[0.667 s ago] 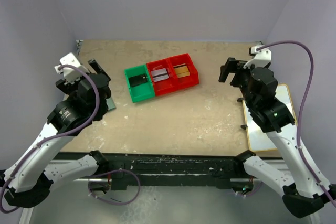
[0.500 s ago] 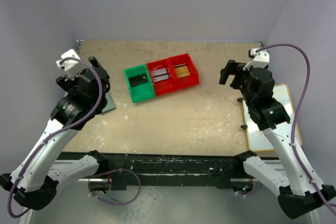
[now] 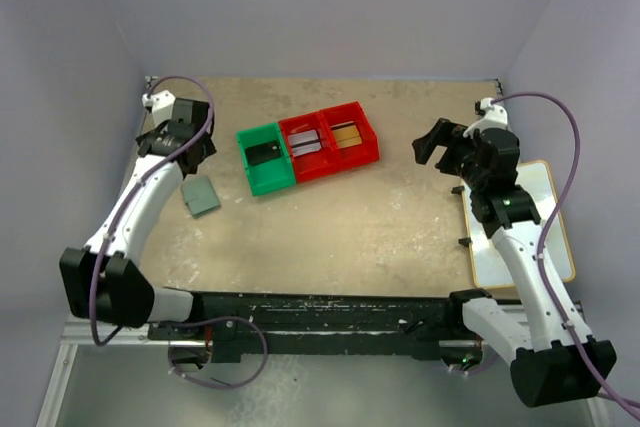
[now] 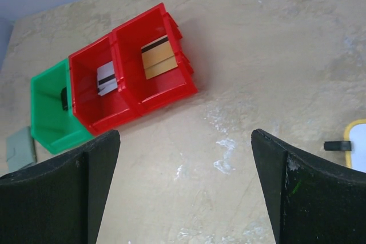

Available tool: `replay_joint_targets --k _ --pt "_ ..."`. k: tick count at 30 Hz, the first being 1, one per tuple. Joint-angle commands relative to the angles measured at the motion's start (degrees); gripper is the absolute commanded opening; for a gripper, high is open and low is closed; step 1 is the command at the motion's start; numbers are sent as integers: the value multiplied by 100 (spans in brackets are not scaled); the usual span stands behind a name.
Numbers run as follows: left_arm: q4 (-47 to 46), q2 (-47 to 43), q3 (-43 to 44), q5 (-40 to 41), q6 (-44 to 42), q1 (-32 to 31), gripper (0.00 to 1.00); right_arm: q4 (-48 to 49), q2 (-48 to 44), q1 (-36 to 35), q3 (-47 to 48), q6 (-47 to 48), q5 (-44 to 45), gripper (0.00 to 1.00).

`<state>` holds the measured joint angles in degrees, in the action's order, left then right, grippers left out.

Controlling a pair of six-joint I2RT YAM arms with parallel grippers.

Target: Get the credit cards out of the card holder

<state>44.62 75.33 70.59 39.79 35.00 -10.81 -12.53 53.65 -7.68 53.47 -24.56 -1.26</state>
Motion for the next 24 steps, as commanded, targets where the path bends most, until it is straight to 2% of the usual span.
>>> replay_joint_targets --k 1,12,19,24 --pt "8 685 -27 -908 105 384 89 453 73 148 -54 -357 -796 100" --pt "-341 2254 -119 -1796 345 1207 88 548 172 252 -174 -672 -1323 100" --pt "-1160 2437 -706 -2356 472 1362 88 494 296 262 -150 -823 -1409 100" --pt "-1308 2645 -950 -2449 580 1393 84 547 375 266 -162 -892 -1431 100"
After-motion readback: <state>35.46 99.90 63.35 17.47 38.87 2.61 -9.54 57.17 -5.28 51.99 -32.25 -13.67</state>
